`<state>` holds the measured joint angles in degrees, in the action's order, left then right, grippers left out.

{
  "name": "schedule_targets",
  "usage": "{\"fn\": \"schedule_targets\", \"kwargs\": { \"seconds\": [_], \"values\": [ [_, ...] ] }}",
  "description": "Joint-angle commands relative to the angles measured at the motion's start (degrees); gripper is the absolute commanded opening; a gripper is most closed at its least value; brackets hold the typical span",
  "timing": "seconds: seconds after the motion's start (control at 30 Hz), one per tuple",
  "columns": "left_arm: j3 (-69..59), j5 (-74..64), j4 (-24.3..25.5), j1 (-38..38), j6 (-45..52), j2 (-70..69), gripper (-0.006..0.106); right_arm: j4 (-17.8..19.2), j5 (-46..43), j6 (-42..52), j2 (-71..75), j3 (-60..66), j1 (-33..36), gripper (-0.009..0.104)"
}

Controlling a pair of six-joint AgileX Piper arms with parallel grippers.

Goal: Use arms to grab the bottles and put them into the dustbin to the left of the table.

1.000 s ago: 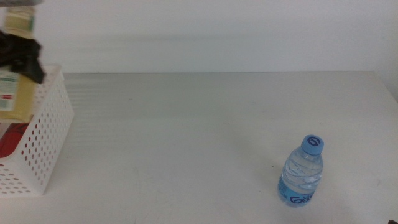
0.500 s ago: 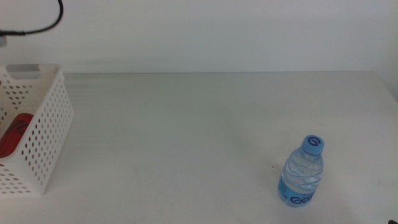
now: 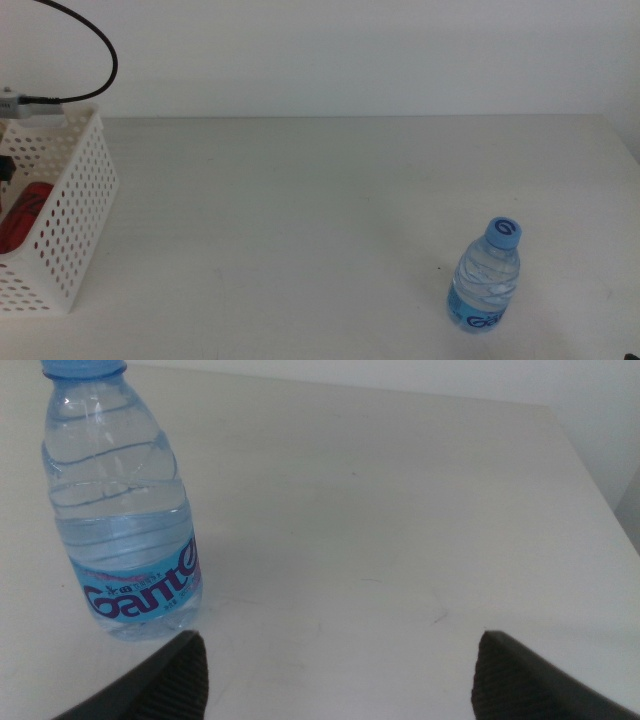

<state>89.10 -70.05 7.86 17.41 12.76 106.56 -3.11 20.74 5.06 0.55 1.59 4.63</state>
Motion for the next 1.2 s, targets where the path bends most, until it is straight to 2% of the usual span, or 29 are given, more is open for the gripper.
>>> {"fn": "schedule_targets", "kwargs": {
  "seconds": [0.0,0.13,0.27,0.4,0.43,0.47,0.93,1.17],
  "values": [
    [2.27,0.96,1.84,0.11,-1.16,-3.49,-0.004,0.41,-2.96,0.29,1.56,-0.44,-0.28,0.079],
    [2.27,1.02,1.78,0.11,0.02,-3.30,0.005,0.41,-2.96,0.29,1.56,-0.44,-0.28,0.079],
    [2.27,1.93,1.00,0.11,0.54,-3.30,0.029,0.41,-2.96,0.29,1.56,-0.44,-0.28,0.079],
    [2.27,2.05,1.28,0.06,0.06,-3.30,0.063,0.41,-2.96,0.29,1.56,-0.44,-0.28,0.079],
    [2.27,2.29,1.16,0.06,-0.04,-3.30,0.080,0.41,-2.96,0.29,1.56,-0.44,-0.28,0.079],
    [2.27,2.29,1.07,0.06,-0.04,-3.30,0.089,0.41,-2.96,0.29,1.56,-0.44,-0.28,0.079],
    [2.09,6.90,-1.56,-6.01,-3.42,-14.62,0.090,0.41,-2.96,0.29,1.56,-0.44,-0.28,0.079],
    [-7.07,18.66,-7.07,-13.03,-3.27,-25.89,0.090,0.41,-2.96,0.29,1.56,-0.44,-0.28,0.079]
  ]
}}
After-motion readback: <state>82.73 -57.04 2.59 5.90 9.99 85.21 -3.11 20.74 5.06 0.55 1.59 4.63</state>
